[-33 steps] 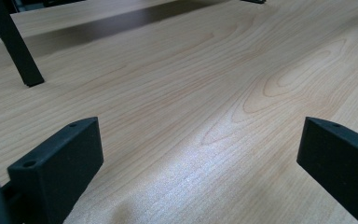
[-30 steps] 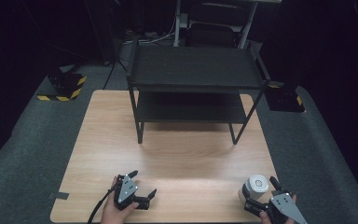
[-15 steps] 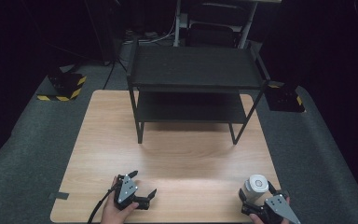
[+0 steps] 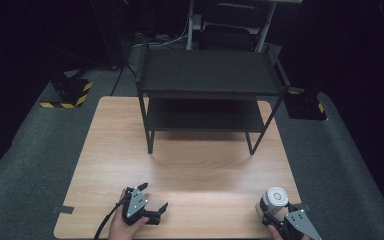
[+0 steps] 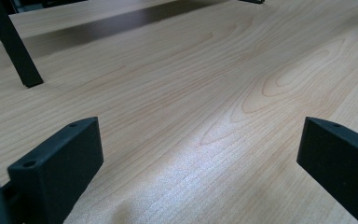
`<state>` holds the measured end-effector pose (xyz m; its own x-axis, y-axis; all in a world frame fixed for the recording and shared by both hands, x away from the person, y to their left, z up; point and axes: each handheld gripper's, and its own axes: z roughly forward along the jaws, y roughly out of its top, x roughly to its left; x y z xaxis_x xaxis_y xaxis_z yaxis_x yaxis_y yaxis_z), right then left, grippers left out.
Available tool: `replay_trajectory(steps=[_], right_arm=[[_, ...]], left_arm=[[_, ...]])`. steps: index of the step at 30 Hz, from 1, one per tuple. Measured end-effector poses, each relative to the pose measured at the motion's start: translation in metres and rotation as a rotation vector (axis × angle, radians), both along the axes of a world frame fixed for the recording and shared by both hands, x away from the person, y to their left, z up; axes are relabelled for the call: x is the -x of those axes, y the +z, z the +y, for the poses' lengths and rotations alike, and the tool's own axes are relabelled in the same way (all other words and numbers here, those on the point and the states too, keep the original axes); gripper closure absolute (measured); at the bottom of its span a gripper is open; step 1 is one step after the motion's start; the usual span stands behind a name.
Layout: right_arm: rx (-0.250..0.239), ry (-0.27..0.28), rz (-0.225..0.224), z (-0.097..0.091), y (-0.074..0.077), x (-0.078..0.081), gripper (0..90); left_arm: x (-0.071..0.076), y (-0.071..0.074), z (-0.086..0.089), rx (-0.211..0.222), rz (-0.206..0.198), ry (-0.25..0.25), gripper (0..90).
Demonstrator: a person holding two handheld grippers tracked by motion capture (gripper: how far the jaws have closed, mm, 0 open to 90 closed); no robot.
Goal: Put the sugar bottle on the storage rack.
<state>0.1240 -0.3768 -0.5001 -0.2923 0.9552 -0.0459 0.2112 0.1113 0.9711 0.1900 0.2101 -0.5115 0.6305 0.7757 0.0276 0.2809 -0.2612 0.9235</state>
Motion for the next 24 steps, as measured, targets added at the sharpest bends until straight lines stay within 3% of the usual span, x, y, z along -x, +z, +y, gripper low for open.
replay_trajectory(steps=[11, 15, 24], right_arm=[[-0.016, 0.002, -0.008, 0.0, 0.002, -0.003, 30.3], [-0.008, 0.014, 0.002, 0.001, 0.008, -0.005, 30.4], [-0.024, 0.055, -0.019, 0.011, 0.026, -0.011, 30.4]], left_arm=[[0.001, 0.0, 0.0, -0.003, -0.004, 0.001, 0.6], [0.001, 0.0, 0.0, -0.004, -0.005, 0.0, 0.6], [0.0, 0.0, 0.0, -0.004, -0.006, -0.001, 0.6]])
